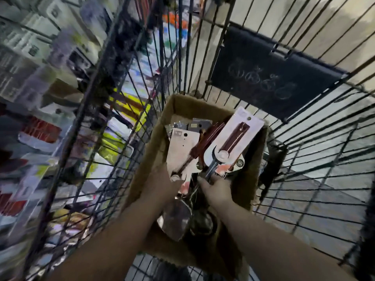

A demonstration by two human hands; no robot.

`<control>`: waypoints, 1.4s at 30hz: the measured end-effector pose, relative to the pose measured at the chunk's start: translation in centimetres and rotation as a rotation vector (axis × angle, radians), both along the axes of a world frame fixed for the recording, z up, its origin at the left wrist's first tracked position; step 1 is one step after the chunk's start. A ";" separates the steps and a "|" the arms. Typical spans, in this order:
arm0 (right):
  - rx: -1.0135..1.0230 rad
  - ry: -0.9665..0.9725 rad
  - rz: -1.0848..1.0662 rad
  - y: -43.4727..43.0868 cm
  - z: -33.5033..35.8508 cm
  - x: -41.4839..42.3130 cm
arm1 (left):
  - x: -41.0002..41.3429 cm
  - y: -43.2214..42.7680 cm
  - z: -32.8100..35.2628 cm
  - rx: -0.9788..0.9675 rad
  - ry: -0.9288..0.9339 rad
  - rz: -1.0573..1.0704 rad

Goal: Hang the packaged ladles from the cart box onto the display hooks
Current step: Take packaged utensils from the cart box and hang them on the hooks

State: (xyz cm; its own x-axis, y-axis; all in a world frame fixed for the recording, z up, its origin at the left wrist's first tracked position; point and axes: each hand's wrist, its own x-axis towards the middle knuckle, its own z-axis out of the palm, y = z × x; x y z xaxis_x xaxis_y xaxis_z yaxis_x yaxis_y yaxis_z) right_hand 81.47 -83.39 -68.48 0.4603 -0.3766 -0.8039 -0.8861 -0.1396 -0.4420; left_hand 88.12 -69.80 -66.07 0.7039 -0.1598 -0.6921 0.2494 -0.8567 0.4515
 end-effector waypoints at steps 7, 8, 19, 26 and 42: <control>-0.072 -0.143 -0.118 0.2 0.5 -0.9 | 1.5 -0.9 -3.2 -0.040 0.044 0.146; -0.084 -0.170 -0.108 -0.1 0.9 -1.2 | 1.6 -1.1 -3.3 -0.060 0.038 0.165; -0.173 -0.302 -0.004 -3.5 2.7 -2.2 | 0.4 -4.3 -3.1 -0.114 -0.004 0.269; -0.168 -0.314 -0.024 -3.5 2.6 -2.2 | 0.2 -4.3 -2.8 -0.197 -0.003 0.237; -0.110 -0.509 0.089 -3.7 13.4 0.0 | 0.8 -2.3 10.7 -0.504 -0.076 0.595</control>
State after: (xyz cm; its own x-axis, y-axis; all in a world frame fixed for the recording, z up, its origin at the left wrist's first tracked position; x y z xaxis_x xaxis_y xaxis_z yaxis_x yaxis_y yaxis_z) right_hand 81.49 -87.07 -55.07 0.8163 -0.3877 -0.4282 -0.5456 -0.2741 -0.7920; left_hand 88.90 -72.11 -55.36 0.8122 -0.0232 -0.5829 0.5552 -0.2760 0.7846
